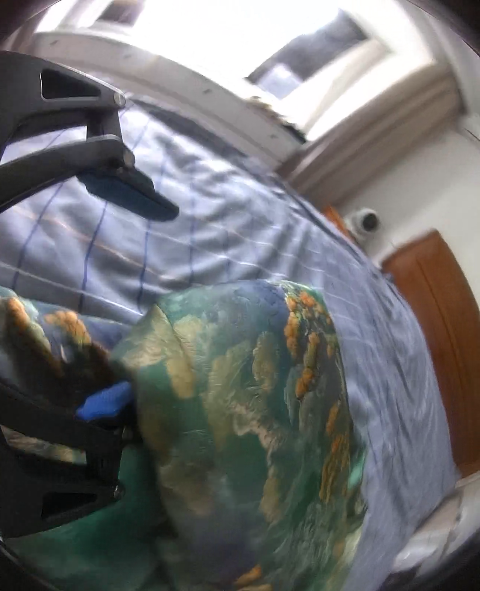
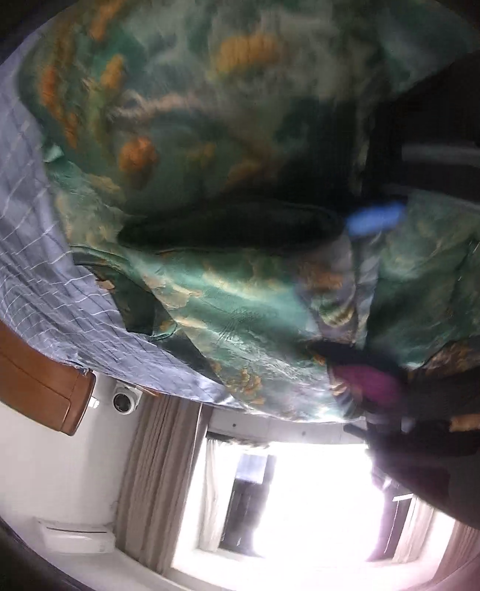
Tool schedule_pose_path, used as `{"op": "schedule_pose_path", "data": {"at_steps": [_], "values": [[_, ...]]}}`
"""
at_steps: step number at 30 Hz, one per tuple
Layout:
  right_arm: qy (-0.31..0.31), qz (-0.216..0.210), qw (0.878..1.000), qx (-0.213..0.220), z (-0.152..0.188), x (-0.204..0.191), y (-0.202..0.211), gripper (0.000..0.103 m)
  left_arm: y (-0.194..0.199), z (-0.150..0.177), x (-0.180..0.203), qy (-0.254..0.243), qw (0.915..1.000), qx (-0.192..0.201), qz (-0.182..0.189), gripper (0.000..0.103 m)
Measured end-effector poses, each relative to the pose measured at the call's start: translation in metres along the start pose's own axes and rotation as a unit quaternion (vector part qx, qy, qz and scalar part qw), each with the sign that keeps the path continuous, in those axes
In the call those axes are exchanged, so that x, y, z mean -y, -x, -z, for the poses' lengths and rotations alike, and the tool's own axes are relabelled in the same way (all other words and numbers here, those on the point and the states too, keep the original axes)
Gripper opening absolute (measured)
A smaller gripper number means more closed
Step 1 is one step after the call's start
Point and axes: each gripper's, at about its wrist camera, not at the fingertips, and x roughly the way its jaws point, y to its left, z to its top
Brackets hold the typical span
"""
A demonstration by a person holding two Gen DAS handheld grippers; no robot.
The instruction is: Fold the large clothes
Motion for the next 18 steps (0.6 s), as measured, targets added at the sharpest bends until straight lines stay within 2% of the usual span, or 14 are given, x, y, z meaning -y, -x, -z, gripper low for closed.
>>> {"op": "schedule_pose_path", "data": {"at_steps": [1, 2, 3, 7, 10, 12, 14, 16, 18], "values": [[-0.001, -0.005, 1.000, -0.008, 0.000, -0.001, -0.006, 0.012, -0.006, 0.001, -0.004, 0.018, 0.9997, -0.012, 0.011, 0.074], [0.004, -0.004, 1.000, -0.008, -0.001, -0.002, -0.006, 0.012, -0.008, 0.002, -0.008, 0.026, 0.9994, -0.015, 0.018, 0.069], [0.025, 0.005, 1.000, 0.002, 0.000, -0.010, -0.003, 0.011, -0.008, 0.003, -0.011, 0.035, 0.9989, -0.018, 0.025, 0.063], [0.105, 0.025, 0.993, 0.055, 0.018, -0.041, 0.031, 0.009, -0.011, 0.007, -0.015, 0.072, 0.9950, -0.033, 0.061, 0.055], [0.099, 0.047, 0.992, 0.064, 0.036, -0.036, 0.037, 0.009, -0.017, 0.014, -0.011, 0.077, 0.9936, -0.048, 0.067, 0.053], [0.073, 0.083, 0.993, 0.049, 0.040, -0.015, 0.018, 0.009, -0.018, 0.021, -0.012, 0.081, 0.9925, -0.057, 0.072, 0.053], [0.043, 0.086, 0.995, 0.038, 0.041, 0.005, 0.004, 0.009, -0.016, 0.032, -0.018, 0.080, 0.9932, -0.063, 0.057, 0.050], [0.051, 0.102, 0.992, 0.046, 0.040, 0.011, 0.000, 0.009, -0.011, 0.041, -0.029, 0.082, 0.9923, -0.069, 0.062, 0.050], [0.060, 0.097, 0.992, 0.048, 0.037, 0.013, -0.002, 0.009, -0.002, 0.048, -0.040, 0.075, 0.9928, -0.068, 0.064, 0.050]]}}
